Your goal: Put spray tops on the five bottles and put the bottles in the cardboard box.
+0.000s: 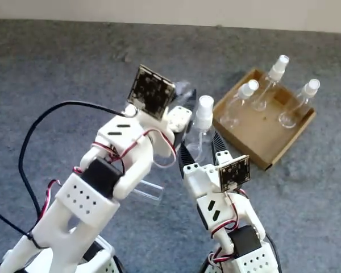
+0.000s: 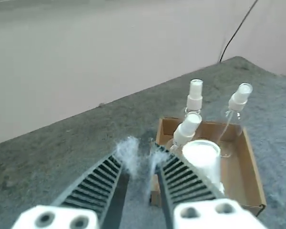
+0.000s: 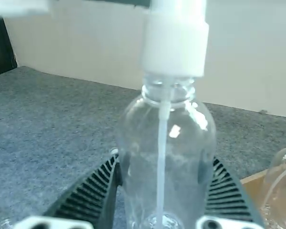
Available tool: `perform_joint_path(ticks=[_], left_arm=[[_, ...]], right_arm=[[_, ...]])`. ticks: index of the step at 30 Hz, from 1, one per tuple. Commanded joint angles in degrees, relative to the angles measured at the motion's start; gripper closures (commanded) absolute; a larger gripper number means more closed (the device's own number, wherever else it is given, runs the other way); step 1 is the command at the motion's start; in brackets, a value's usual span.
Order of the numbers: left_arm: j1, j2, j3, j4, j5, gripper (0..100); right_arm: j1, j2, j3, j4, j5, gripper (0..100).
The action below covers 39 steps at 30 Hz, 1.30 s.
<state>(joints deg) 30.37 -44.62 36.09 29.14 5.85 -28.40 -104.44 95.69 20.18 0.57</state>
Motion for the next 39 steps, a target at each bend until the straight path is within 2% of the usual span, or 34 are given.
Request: perform_joint_path(ticks=[1, 7, 14, 19, 22, 28, 33, 39], left_arm=[[4.2, -4.2, -2.1, 2.2, -0.4, 99], [5.0, -9.5, -1.7, 6.0, -0.4, 99], [4.8, -15.9, -1.7, 14.2, -0.4, 99], [1.1, -22.7, -1.2, 21.6, -0.4, 99], [0.0, -26.2, 3.6, 25.2, -0.4, 99], [-0.2, -33.0, 18.0, 25.2, -0.4, 99], [-0.2, -40.0, 28.2, 25.1, -0.4, 99], [-0.3, -49.0, 35.6, 25.1, -0.4, 99]], right_arm=[[-0.1, -0.9, 6.6, 0.0, -0.1, 81.5], [0.0, -0.9, 6.6, 0.0, -0.1, 81.5], [0.0, -0.9, 6.6, 0.0, -0.1, 81.5], [0.0, -0.9, 6.1, 0.0, -0.2, 81.5], [0.0, -0.9, 6.0, 0.0, -0.4, 81.5], [0.1, -0.9, 3.4, 0.0, -0.3, 81.6], [3.9, -0.9, 0.0, 0.0, -0.3, 81.6], [14.5, -0.6, -4.8, 0.1, -0.4, 81.6]])
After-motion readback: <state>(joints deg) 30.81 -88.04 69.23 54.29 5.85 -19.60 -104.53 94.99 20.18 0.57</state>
